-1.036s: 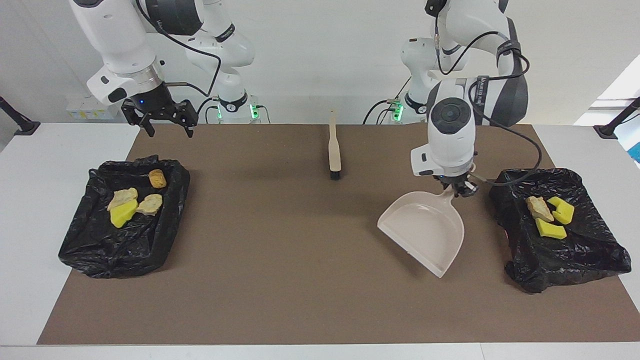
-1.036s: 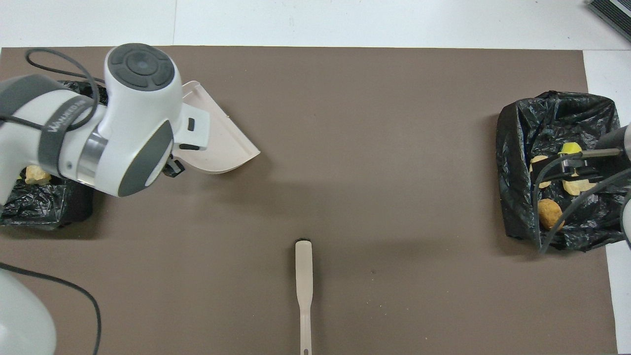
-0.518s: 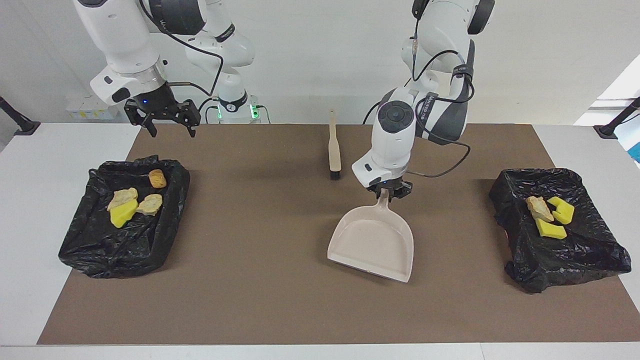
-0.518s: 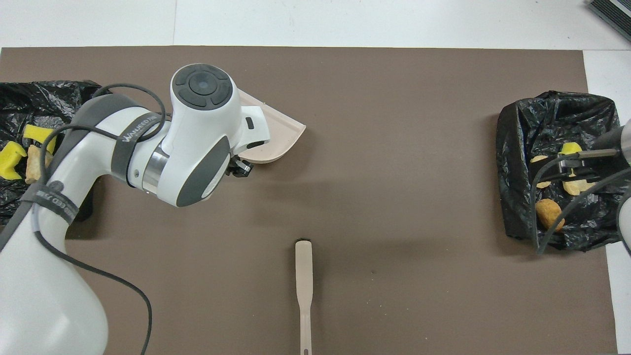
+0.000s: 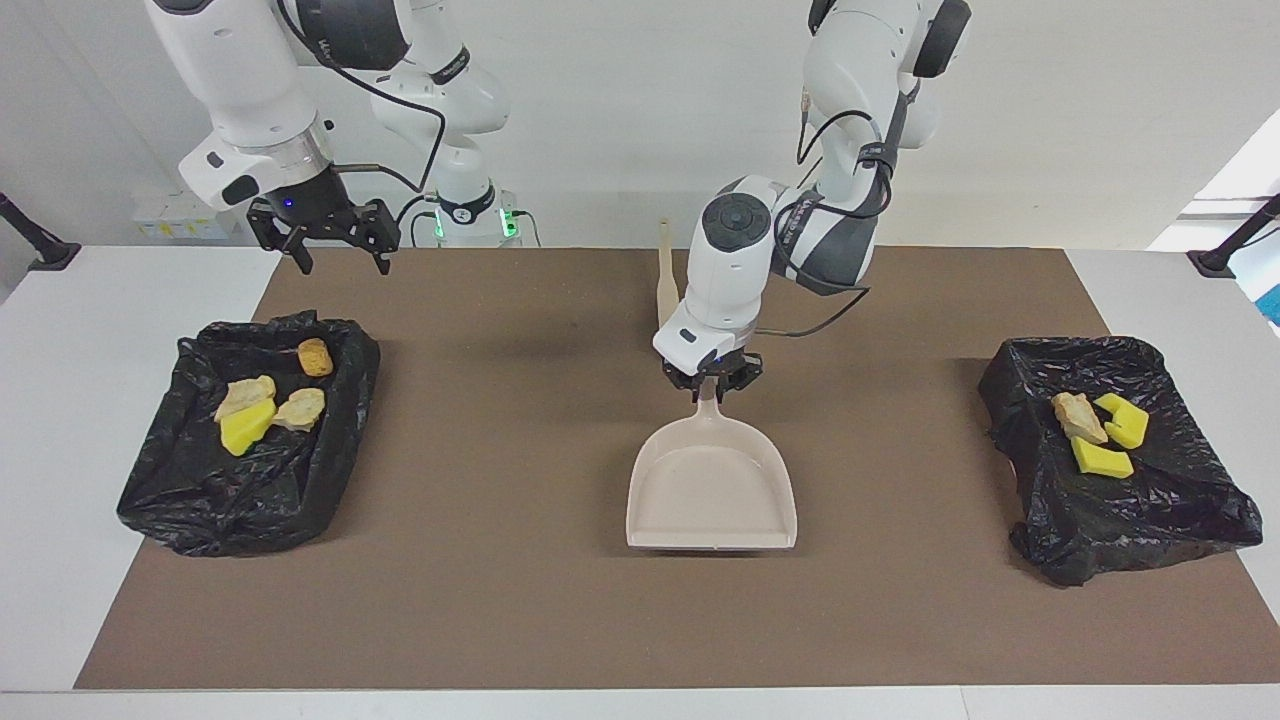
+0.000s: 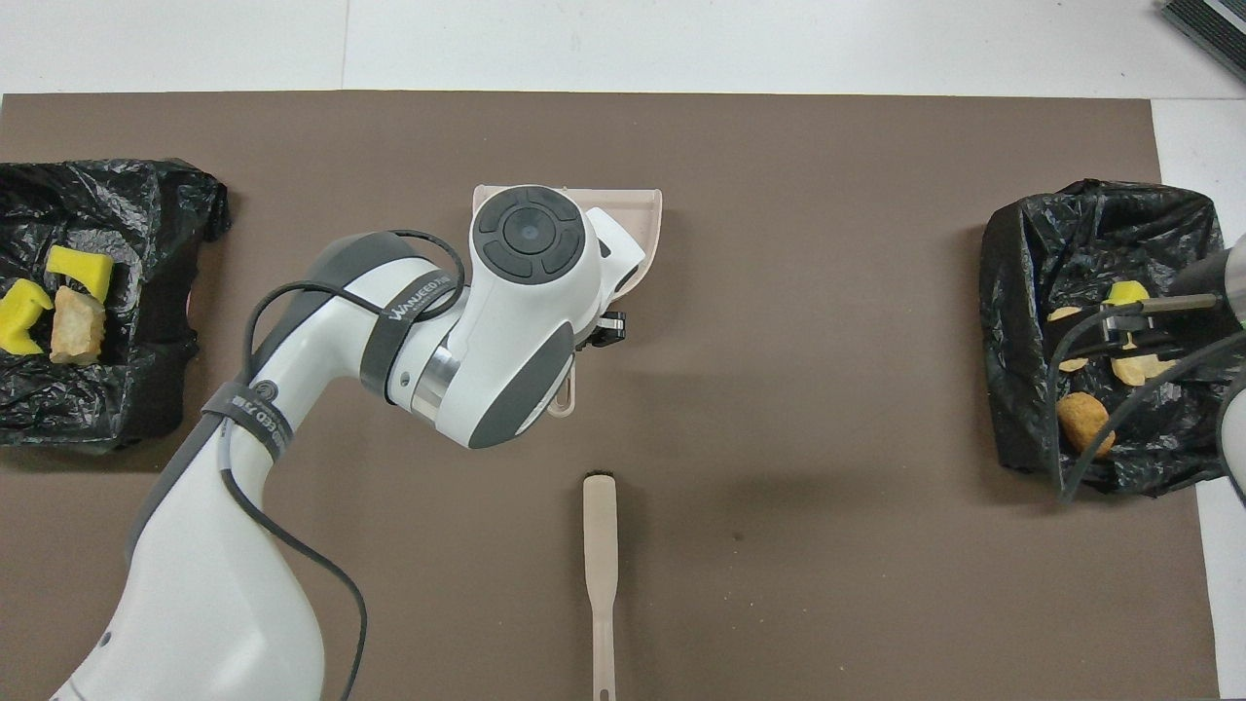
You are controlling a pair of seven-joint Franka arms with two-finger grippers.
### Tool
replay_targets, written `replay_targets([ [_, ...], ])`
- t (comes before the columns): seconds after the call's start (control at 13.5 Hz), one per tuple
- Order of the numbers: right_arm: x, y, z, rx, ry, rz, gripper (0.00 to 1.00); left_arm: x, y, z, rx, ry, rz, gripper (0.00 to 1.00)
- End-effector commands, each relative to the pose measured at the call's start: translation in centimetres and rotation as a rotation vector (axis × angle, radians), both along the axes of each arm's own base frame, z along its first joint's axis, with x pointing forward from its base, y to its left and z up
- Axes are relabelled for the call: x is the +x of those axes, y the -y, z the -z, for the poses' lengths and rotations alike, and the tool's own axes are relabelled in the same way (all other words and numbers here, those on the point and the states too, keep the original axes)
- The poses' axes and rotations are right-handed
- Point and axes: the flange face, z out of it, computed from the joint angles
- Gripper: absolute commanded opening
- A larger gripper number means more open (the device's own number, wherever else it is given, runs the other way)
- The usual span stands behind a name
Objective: Sweep and dump trash in bin
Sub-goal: 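Carry the empty dustpan back to the mat center with the left gripper, then lower the dustpan onto the mat and release it with the left gripper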
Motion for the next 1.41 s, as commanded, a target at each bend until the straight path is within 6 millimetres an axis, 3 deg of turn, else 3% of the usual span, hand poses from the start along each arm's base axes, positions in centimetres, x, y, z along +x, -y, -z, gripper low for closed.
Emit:
replay_targets([
  [0.0,-0.7,0.4,-0.2,0.003,0.001,0.014,1.0,-0.2,2.8,2.1,-0.011,-0.002,-0.012,0.0],
  [0.15,-0.7,0.4,-0.2,0.003,0.001,0.014,1.0,-0.9,4.2,4.4,0.001,-0.011,-0.022,0.0],
  [0.37,-0.7,0.5,-0.2,0.003,0.001,0.015,1.0,-0.5,3.8,4.4,-0.006,-0.009,-0.05,0.0],
  [0.52,-0.7,0.5,-0.2,0.003,0.001,0.015,1.0,-0.2,3.3,4.4,-0.006,-0.017,-0.056,0.24],
  [0.74,-0.7,0.5,-0.2,0.003,0.001,0.015,1.0,0.0,3.1,3.7,-0.005,0.004,-0.052,0.86],
  [0.81,-0.7,0.5,-0.2,0.003,0.001,0.015,1.0,0.5,2.5,3.0,-0.009,0.018,-0.055,0.89],
  [0.96,-0.7,0.5,-0.2,0.003,0.001,0.017,1.0,1.9,-0.3,0.5,-0.007,0.05,-0.047,1.0],
  [1.04,-0.7,0.5,-0.2,0.003,0.001,0.017,1.0,1.5,-1.1,-0.7,-0.002,0.059,0.009,1.0],
  [1.33,-0.7,0.5,-0.2,0.003,0.001,0.017,1.0,1.0,-9.3,-4.9,0.012,0.075,0.04,1.0],
])
